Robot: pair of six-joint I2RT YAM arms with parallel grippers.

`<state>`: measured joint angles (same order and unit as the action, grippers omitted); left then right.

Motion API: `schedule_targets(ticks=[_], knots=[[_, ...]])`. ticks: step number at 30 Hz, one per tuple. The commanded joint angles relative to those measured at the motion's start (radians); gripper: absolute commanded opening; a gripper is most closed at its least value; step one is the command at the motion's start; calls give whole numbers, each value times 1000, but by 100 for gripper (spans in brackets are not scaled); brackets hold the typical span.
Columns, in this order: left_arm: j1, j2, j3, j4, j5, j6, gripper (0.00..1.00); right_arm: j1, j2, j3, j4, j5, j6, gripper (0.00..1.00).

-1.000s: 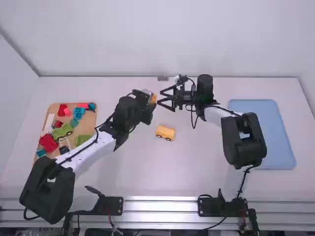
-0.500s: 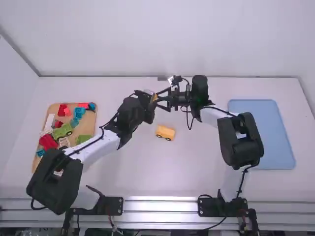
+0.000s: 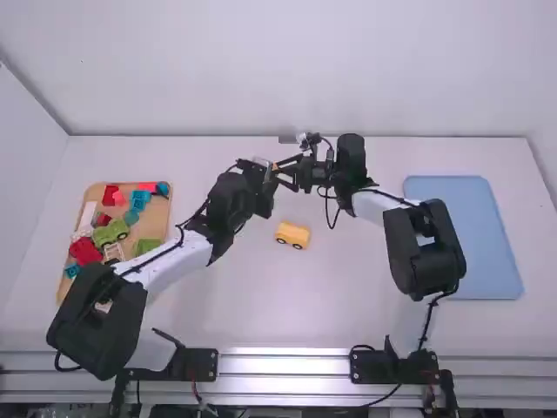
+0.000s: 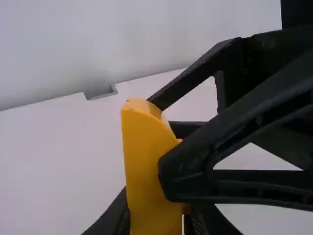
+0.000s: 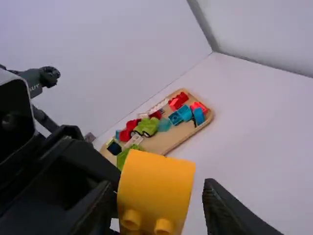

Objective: Assemble lego blocks to make yellow taxi

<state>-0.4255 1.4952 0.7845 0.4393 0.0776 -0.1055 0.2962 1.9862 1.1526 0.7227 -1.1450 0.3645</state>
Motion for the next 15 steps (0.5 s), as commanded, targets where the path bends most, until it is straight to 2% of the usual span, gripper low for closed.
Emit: schedule_targets(ticks=[1, 3, 8, 10, 15], knots=[[-7, -1, -7, 5, 11, -2, 2, 11, 7, 25, 8, 2, -2, 53], [-5, -1, -8, 7, 12, -3, 2, 21, 7, 25, 11, 0, -2, 56], [-5, -1, -10, 6, 11, -2, 2, 34, 7, 25, 26, 1, -2, 53], [-5, -1, -12, 7, 9, -2, 2, 38, 7, 25, 34, 2, -2, 45], [-2, -1, -15, 8, 8, -3, 2, 38, 7, 25, 29, 2, -2, 41]])
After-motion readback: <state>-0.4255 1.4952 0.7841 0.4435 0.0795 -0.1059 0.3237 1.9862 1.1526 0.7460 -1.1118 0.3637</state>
